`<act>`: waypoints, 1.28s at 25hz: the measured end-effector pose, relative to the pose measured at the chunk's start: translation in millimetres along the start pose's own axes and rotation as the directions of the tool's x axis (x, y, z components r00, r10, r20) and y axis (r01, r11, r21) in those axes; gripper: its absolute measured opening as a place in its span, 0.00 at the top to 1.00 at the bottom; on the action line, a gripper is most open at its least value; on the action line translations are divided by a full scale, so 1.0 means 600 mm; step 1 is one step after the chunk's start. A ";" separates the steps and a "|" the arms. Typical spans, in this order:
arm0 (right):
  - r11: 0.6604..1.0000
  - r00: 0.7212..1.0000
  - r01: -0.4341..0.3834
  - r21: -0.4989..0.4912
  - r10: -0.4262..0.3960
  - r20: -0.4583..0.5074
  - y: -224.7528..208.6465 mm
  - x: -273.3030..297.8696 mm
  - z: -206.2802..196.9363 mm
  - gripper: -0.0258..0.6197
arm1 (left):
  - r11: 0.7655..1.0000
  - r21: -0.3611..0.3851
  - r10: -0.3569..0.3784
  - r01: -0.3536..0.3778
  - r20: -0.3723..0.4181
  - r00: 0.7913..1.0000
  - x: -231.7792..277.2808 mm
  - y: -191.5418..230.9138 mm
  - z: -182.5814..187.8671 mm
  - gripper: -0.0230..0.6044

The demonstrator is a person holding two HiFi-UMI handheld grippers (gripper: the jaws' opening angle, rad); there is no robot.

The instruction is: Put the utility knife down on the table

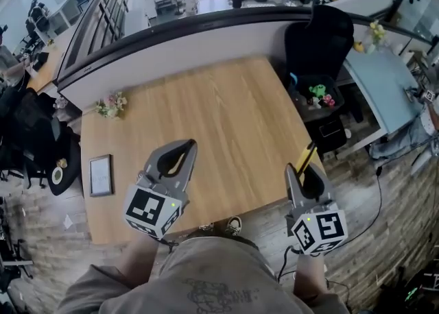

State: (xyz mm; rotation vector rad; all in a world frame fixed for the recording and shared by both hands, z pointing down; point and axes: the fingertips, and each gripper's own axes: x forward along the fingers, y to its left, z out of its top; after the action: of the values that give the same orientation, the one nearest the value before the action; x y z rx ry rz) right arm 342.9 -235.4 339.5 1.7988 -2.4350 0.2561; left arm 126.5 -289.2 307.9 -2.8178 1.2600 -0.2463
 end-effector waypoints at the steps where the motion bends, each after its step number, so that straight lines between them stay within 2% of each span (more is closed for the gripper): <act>1: 1.000 1.000 -0.003 0.000 0.003 -0.006 0.004 0.006 -0.002 0.75 | 1.000 -0.002 0.002 -0.002 -0.003 1.000 -0.002 0.006 -0.003 0.97; 7: 0.997 0.999 -0.016 -0.074 0.013 -0.043 0.013 0.060 0.009 0.75 | 0.999 -0.027 0.036 -0.037 -0.010 0.999 0.004 0.051 -0.021 0.97; 13: 0.994 0.996 -0.043 -0.101 0.035 -0.079 -0.007 0.169 0.030 0.75 | 0.999 -0.027 0.046 -0.046 -0.003 0.999 0.047 0.092 -0.024 0.97; 17: 0.990 0.987 -0.066 -0.128 0.045 -0.157 -0.030 0.261 0.012 0.75 | 0.999 -0.031 0.033 -0.033 -0.004 0.999 0.093 0.108 -0.035 0.97; 20: 0.987 0.972 -0.079 -0.143 0.045 -0.233 -0.047 0.334 -0.018 0.75 | 0.997 -0.049 0.051 -0.052 -0.032 0.998 0.123 0.137 -0.060 0.97; 23: 0.986 0.948 -0.104 -0.134 0.058 -0.312 -0.058 0.404 -0.065 0.75 | 0.995 -0.077 0.062 -0.067 -0.066 0.996 0.152 0.167 -0.094 0.97; 26: 0.984 0.912 -0.132 -0.123 0.072 -0.403 -0.064 0.463 -0.131 0.75 | 0.994 -0.086 0.059 -0.068 -0.108 0.992 0.179 0.185 -0.131 0.97; 32: 0.985 0.810 -0.152 -0.082 0.076 -0.581 -0.076 0.545 -0.287 0.75 | 0.987 -0.150 0.029 -0.057 -0.186 0.982 0.219 0.207 -0.218 0.97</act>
State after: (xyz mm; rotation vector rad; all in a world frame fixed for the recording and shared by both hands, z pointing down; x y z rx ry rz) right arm 286.6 -521.5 571.3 1.2722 -2.0606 0.5561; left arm 100.1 -466.9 440.2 -2.9516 1.4340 -0.4339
